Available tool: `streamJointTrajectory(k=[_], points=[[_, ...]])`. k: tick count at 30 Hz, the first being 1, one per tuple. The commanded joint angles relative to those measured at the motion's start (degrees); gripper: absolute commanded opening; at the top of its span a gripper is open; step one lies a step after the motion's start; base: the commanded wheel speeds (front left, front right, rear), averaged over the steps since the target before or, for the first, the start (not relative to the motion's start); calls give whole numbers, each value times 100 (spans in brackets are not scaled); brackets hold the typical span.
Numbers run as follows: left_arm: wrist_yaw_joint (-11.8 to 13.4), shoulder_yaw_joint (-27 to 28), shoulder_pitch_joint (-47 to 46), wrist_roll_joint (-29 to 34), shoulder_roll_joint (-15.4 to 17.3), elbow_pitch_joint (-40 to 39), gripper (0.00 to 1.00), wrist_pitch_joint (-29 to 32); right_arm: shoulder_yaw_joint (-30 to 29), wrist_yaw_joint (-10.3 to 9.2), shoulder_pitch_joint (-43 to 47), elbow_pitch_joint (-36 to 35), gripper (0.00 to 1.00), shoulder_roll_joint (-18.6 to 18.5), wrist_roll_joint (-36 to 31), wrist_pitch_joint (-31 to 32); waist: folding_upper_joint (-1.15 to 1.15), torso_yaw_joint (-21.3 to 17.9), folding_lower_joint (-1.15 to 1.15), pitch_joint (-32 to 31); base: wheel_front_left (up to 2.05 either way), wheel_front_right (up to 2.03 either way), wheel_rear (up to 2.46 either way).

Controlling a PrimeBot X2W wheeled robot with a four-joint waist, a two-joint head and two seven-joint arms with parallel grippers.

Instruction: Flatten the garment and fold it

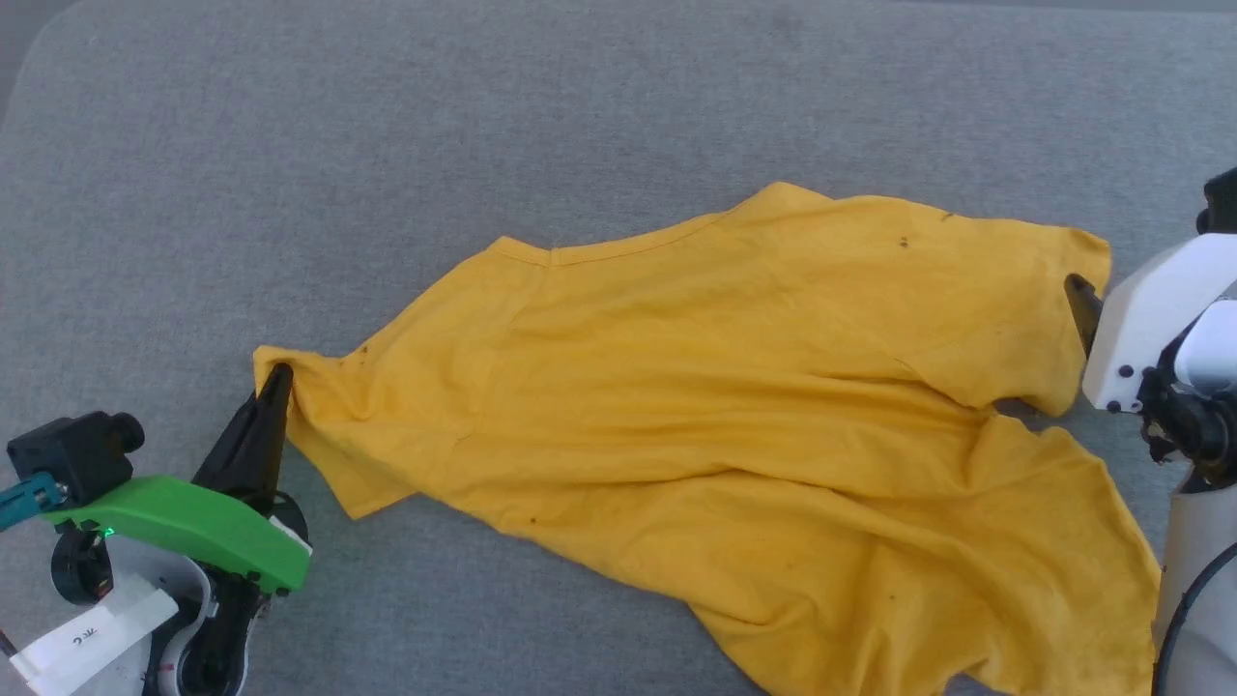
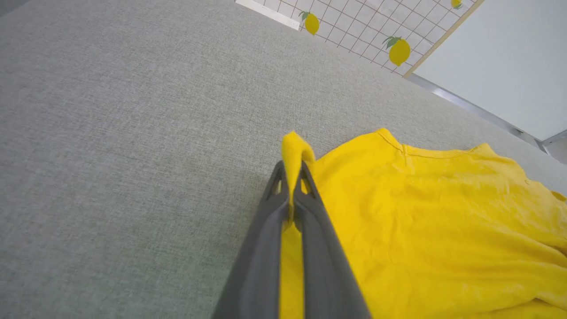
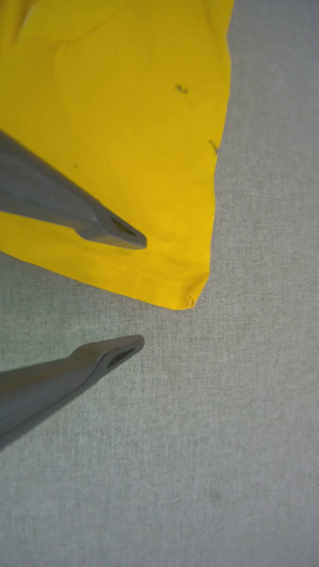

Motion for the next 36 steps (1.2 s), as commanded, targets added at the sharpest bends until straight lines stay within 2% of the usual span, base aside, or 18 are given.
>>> streamJointTrajectory(k=[1,10,11,12,13,15,20,26,32,36], points=[[-48,-11,-122,32,0,28,0,-36,-90,-9,-100,77,100,-4,-25,78,0,120,0,86,0,0,0],[-138,-63,-236,-30,-16,167,0,-76,-320,-9,-183,603,100,-4,114,64,0,294,0,181,0,0,0],[-145,-66,-248,-36,-14,178,0,-78,-313,-9,-199,665,58,-4,130,31,0,301,0,191,0,0,0],[-150,-68,-256,-41,-13,187,0,-80,-325,-9,-215,717,39,-4,147,16,0,303,0,196,0,0,0],[-159,-73,-266,-57,-14,200,0,-76,-316,-9,-228,772,0,-4,149,8,0,302,0,198,0,0,0],[-174,-68,-281,-108,-23,224,0,-68,-287,-9,-237,823,0,-4,95,43,0,284,0,194,0,0,0],[-185,10,-327,-264,-38,318,0,-76,-508,-9,-329,703,0,-4,273,-337,0,134,0,87,0,0,0],[-193,-131,-719,-18,-21,399,0,-185,-521,-9,-390,525,0,-4,791,-1400,0,23,0,-56,0,0,0],[-189,-425,-1607,563,48,505,0,-328,84,-9,-586,288,0,-4,1304,-2515,0,-118,0,-217,0,0,0],[-194,-593,-2352,886,150,653,0,-256,524,-9,-891,171,0,-4,1538,-2867,0,-271,0,-367,0,0,0]])
